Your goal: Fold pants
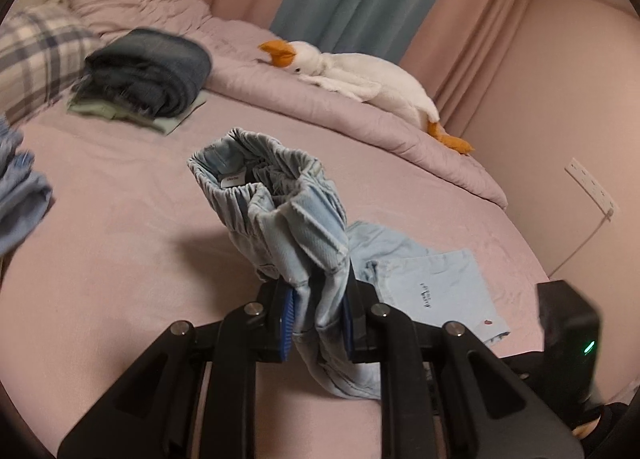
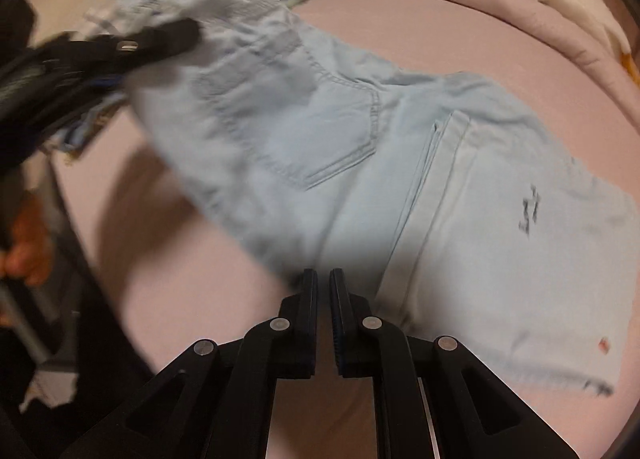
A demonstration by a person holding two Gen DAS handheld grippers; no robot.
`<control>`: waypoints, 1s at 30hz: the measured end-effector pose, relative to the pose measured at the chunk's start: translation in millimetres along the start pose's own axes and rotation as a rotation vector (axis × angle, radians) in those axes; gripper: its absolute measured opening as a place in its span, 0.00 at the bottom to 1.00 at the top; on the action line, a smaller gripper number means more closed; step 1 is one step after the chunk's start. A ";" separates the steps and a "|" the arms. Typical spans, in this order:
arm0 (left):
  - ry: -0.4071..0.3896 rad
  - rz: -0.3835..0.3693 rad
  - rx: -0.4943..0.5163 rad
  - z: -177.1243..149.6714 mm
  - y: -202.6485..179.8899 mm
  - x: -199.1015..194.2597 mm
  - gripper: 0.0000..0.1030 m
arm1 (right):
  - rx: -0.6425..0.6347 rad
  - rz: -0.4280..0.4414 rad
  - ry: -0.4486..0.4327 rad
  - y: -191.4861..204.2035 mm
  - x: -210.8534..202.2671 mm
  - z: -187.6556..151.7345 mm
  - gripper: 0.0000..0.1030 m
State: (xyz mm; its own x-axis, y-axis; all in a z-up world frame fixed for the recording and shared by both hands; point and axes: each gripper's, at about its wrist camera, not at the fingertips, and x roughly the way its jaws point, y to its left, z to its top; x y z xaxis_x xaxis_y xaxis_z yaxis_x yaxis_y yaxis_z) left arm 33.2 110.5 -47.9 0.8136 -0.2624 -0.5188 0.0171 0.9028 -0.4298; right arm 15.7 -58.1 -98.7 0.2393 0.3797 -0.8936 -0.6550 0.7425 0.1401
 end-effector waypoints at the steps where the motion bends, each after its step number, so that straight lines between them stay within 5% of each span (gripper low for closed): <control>1: -0.005 -0.006 0.019 2.4 -6.9 -0.8 0.18 | 0.032 0.054 -0.030 -5.3 -11.2 -4.7 0.11; 5: -0.008 -0.057 0.109 10.0 -45.5 4.6 0.18 | 0.185 0.097 -0.194 -44.0 -47.6 -14.9 0.11; 9: 0.008 -0.126 0.192 10.4 -87.1 17.4 0.18 | 0.467 0.128 -0.258 -110.1 -49.9 -34.8 0.11; 10: 0.018 -0.147 0.219 8.6 -99.4 23.4 0.18 | 0.559 0.171 -0.276 -128.9 -48.7 -46.2 0.13; 13: 0.067 -0.179 0.280 -1.5 -128.7 47.0 0.18 | 0.770 0.315 -0.362 -163.7 -45.6 -75.9 0.41; 17: 0.177 -0.215 0.334 -25.1 -154.9 86.9 0.22 | 1.006 0.546 -0.484 -199.9 -40.5 -110.5 0.47; 20: 0.289 -0.213 0.356 -44.3 -160.5 110.1 0.64 | 1.133 0.745 -0.554 -208.3 -27.3 -125.8 0.60; 22: 0.333 -0.219 0.348 -55.1 -155.5 115.3 0.65 | 1.184 0.848 -0.594 -208.2 -19.5 -128.5 0.66; 26: 0.338 -0.224 0.288 -53.4 -128.0 100.6 0.67 | 1.222 0.827 -0.540 -208.6 -16.2 -124.0 0.68; 30: 0.314 -0.200 0.196 -52.3 -87.7 71.3 0.73 | 1.117 0.666 -0.468 -201.0 -28.1 -108.0 0.65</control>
State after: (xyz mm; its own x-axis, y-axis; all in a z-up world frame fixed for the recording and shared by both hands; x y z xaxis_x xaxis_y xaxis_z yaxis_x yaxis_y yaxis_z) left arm 59.3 -5.1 -85.9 0.5667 -0.5027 -0.6528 0.2917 0.8634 -0.4117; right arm 63.2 -277.6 -147.8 0.4722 0.8173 -0.3301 0.1234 0.3095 0.9429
